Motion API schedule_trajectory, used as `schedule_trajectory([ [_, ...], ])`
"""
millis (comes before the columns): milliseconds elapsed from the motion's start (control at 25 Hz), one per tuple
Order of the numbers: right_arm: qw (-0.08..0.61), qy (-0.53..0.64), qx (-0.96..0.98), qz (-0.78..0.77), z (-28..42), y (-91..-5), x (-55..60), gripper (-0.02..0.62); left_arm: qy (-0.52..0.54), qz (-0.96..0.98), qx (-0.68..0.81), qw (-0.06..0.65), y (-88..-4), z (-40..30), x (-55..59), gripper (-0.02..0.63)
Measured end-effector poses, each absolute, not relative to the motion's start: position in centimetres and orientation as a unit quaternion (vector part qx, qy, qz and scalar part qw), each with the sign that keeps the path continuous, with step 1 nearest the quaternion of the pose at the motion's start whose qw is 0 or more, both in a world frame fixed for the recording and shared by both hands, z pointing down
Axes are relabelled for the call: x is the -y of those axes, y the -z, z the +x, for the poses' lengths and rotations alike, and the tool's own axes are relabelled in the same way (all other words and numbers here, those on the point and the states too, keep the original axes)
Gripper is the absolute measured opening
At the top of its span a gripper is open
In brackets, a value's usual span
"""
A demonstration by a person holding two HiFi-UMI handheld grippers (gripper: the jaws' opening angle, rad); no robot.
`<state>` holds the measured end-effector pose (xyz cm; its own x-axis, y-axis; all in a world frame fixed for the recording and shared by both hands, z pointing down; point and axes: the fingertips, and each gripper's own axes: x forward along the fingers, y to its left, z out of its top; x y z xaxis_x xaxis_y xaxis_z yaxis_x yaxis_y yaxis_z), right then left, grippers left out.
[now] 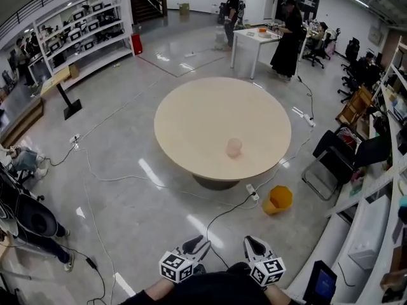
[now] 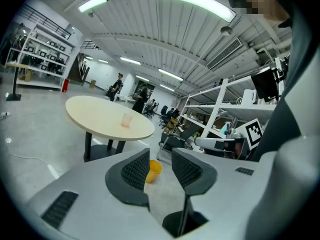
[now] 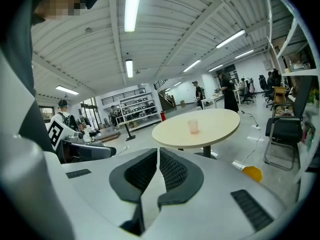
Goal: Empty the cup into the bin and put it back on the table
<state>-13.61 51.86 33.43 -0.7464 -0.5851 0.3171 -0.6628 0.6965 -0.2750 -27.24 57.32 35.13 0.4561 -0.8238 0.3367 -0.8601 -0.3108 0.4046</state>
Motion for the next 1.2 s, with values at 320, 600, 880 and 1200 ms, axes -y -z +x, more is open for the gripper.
schedule_trajectory([
  [320,0.119,-0.203,0.902,0.361,-14.0,-36.1,-48.9,0.026,-0.048,0.815,0.497,0.294,-37.5,-27.7,-53.3,0.150],
  [600,0.105,-0.199,0.926,0.302,-15.5,-36.8,-41.1,0.028,-0.062,0.811,0.510,0.281,-37.4,-26.6,-45.1,0.150],
  [880,0.096,-0.191,0.943,0.253,-14.2,-36.0,-30.6,0.029,-0.052,0.803,0.534,0.259,-35.1,-24.0,-34.5,0.152],
  [1200,0.098,-0.194,0.953,0.211,-13.2,-36.7,-23.0,0.068,-0.037,0.782,0.574,0.240,-33.9,-23.1,-27.5,0.152],
])
